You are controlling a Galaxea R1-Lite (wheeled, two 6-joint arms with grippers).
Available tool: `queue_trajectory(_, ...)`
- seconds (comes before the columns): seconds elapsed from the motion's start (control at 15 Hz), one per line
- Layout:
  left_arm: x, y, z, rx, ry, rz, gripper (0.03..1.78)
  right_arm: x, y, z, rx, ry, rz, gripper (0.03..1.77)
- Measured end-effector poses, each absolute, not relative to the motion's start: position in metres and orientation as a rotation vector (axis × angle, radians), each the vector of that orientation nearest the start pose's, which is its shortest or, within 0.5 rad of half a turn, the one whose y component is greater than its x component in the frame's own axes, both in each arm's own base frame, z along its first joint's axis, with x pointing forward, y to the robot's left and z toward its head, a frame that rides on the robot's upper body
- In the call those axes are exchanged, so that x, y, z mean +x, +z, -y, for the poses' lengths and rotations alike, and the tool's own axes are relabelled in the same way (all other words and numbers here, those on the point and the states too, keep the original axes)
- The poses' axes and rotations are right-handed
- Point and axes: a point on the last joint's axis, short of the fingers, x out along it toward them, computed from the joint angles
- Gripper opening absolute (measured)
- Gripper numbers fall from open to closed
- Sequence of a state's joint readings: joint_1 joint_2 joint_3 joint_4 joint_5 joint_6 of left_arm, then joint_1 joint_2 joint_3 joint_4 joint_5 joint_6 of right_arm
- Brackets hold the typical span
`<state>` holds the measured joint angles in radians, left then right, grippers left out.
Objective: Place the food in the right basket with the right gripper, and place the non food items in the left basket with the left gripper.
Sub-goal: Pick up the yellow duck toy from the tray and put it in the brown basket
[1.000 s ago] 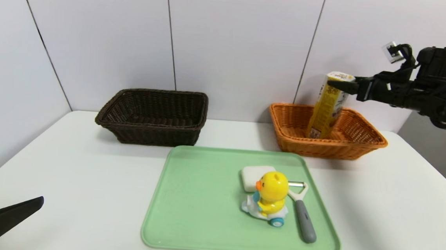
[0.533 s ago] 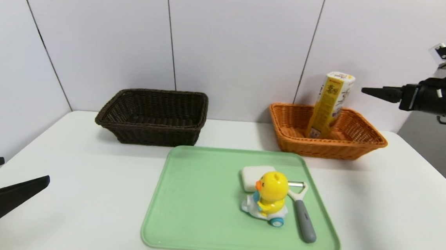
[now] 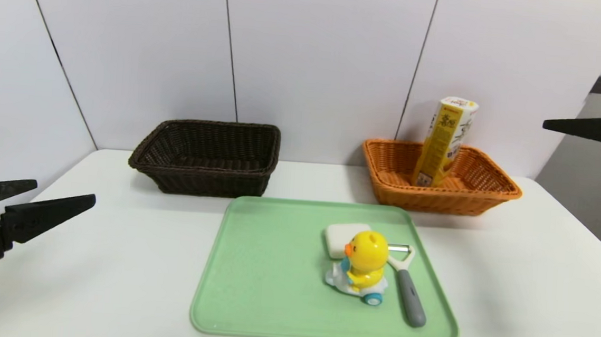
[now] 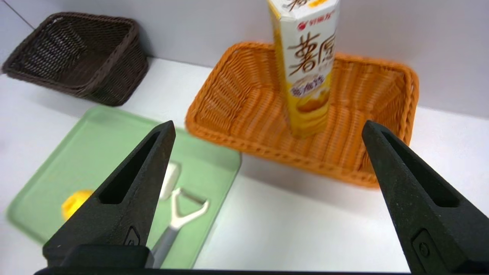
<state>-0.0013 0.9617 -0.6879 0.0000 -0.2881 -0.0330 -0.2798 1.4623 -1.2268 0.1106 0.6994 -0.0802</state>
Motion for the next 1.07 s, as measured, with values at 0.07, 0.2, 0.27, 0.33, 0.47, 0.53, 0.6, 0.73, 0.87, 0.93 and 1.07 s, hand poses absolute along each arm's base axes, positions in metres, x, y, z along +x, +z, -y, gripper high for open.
queue_trajectory(0.07, 0.122, 0.247, 0.007, -0.085, -0.286, -0.287, 1.69, 0.227, 0.304, 0.050, 0.097, 0.424, -0.312, 1.69)
queue_trajectory(0.2, 0.134, 0.249, 0.007, -0.095, -0.287, -0.305, 1.69, 0.205, 0.316, 0.044, 0.128, 0.422, -0.364, 1.69)
queue_trajectory(0.27, 0.140, 0.250, 0.008, -0.096, -0.290, -0.313, 1.69, 0.194, 0.323, 0.041, 0.152, 0.419, -0.400, 1.69)
queue_trajectory(0.33, 0.145, 0.250, 0.008, -0.097, -0.294, -0.323, 1.69, 0.185, 0.327, 0.038, 0.181, 0.418, -0.440, 1.69)
queue_trajectory(0.47, 0.153, 0.250, 0.009, -0.102, -0.296, -0.342, 1.69, 0.170, 0.328, 0.033, 0.225, 0.412, -0.513, 1.69)
queue_trajectory(0.53, 0.157, 0.250, 0.010, -0.103, -0.300, -0.349, 1.69, 0.165, 0.327, 0.031, 0.235, 0.413, -0.526, 1.69)
queue_trajectory(0.6, 0.161, 0.249, 0.011, -0.105, -0.308, -0.358, 1.69, 0.160, 0.324, 0.030, 0.244, 0.410, -0.544, 1.69)
queue_trajectory(0.73, 0.168, 0.250, 0.015, -0.126, -0.322, -0.372, 1.69, 0.153, 0.317, 0.028, 0.251, 0.374, -0.589, 1.69)
queue_trajectory(0.87, 0.174, 0.251, 0.018, -0.143, -0.334, -0.382, 1.69, 0.152, 0.310, 0.030, 0.235, 0.292, -0.622, 1.69)
queue_trajectory(0.93, 0.176, 0.250, 0.019, -0.144, -0.337, -0.388, 1.69, 0.152, 0.308, 0.031, 0.221, 0.242, -0.636, 1.69)
queue_trajectory(1.07, 0.177, 0.250, 0.020, -0.144, -0.343, -0.394, 1.69, 0.154, 0.303, 0.034, 0.180, 0.124, -0.660, 1.69)
